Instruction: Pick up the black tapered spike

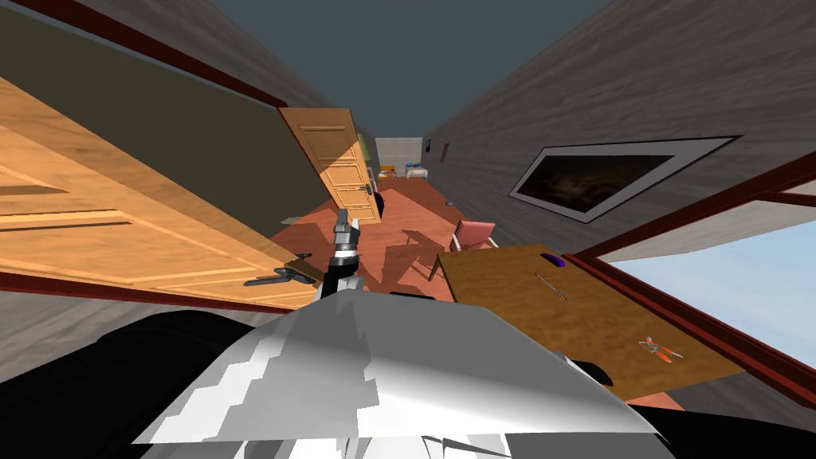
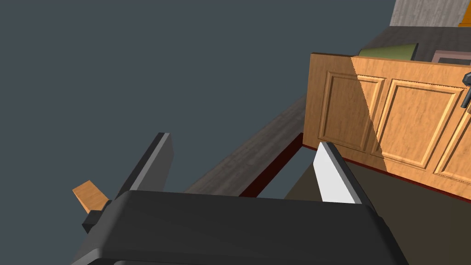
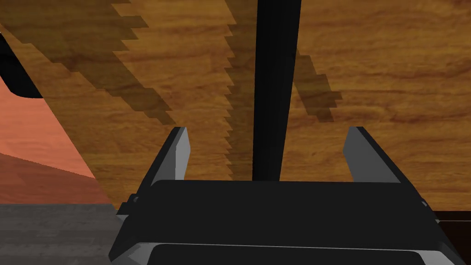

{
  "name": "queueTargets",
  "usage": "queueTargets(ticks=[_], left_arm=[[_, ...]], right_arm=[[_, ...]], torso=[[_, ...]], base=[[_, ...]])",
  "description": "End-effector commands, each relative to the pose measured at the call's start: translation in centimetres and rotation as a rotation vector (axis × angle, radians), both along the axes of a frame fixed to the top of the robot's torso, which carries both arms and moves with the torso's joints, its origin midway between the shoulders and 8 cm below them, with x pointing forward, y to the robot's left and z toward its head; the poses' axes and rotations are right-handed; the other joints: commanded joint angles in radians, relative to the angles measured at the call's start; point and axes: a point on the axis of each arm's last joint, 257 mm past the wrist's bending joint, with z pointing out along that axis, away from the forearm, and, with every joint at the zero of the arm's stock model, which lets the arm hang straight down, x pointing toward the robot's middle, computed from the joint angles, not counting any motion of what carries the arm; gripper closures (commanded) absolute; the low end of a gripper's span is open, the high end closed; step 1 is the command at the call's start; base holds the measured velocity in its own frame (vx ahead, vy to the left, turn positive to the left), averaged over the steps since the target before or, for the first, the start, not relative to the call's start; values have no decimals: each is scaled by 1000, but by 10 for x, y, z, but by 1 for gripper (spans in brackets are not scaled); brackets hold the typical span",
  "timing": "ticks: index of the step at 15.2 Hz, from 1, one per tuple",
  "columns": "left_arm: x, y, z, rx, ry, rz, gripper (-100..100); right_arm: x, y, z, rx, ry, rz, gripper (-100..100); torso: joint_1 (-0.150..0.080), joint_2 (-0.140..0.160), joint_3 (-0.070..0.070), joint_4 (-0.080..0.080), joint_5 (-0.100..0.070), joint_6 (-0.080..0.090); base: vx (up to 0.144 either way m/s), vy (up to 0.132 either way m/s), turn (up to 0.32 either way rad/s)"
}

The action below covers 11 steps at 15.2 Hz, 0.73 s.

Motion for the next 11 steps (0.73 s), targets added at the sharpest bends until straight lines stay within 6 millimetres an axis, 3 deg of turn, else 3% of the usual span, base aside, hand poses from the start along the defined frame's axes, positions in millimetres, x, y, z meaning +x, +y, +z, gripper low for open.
queueTargets(ticks=[1,2,3,11], left_arm=[[0,0,0,0,0,0,0],[0,0,0,0,0,0,0],[0,0,0,0,0,0,0],[0,0,0,0,0,0,0]], right_arm=[[2,5,-9,-3,-6,6,-100],[0,2,-4,0,-2,2,-100],[1,2,-5,-2,-3,3,100],[0,-4,7,-3,1,-1,100]], torso=[[0,0,0,0,0,0],[0,0,0,0,0,0],[0,0,0,0,0,0],[4,-1,-1,0,1,-1]], base=[[-18,-27,-23],[-9,-16,-7],[-3,-6,1],[5,12,18]])
